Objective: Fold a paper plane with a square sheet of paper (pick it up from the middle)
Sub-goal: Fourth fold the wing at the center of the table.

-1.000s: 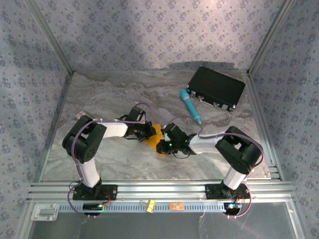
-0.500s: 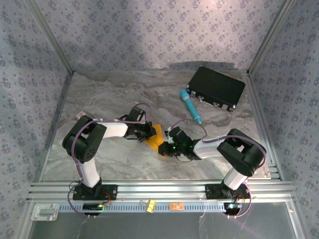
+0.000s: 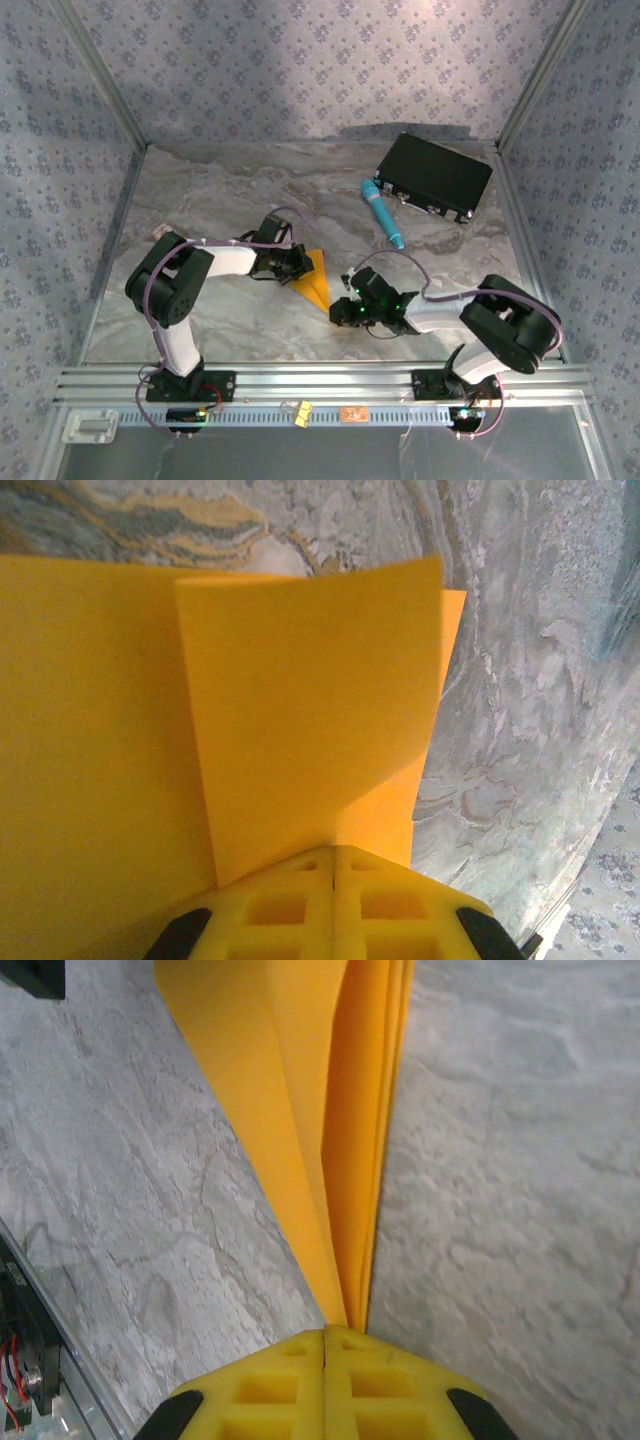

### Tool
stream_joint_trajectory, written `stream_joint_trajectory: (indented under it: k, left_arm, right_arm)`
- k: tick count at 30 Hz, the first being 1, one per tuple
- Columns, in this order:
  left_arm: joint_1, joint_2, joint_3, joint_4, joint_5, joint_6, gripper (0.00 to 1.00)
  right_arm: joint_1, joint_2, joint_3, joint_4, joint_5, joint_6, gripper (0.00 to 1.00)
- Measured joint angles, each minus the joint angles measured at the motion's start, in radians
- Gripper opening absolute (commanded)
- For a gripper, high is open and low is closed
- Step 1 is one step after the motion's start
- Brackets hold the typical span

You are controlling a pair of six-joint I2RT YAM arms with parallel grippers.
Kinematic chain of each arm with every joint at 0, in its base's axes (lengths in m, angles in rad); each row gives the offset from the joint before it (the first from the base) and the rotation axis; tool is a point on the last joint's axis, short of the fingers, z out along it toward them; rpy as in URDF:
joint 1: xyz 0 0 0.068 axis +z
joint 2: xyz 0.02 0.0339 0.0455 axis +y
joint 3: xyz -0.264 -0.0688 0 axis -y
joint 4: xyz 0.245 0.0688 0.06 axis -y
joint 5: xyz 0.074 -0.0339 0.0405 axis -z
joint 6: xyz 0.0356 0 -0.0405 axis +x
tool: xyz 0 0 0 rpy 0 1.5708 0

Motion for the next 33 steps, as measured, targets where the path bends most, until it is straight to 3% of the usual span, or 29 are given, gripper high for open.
stream_joint_trajectory:
  k: [7,11,21,33]
  left_arm:
    - [0.000,0.000,0.000,0.000,0.000,0.000,0.00]
    - [0.000,0.000,0.000,0.001,0.000,0.000,0.00]
    - [0.000,0.000,0.000,0.001,0.000,0.000,0.00]
    - [0.000,0.000,0.000,0.001,0.000,0.000,0.00]
  right_arm:
    - [-0.006,-0.111,-0.039,-0.074,0.000,0.031,0.08]
    - [-0.023,-0.158,0.036,-0.149,0.007,0.029,0.07]
    - [-0.052,0.072,0.291,-0.201,0.012,-0.012,0.07]
    - [-0.053,0.197,0.407,-0.283,0.016,-0.043,0.08]
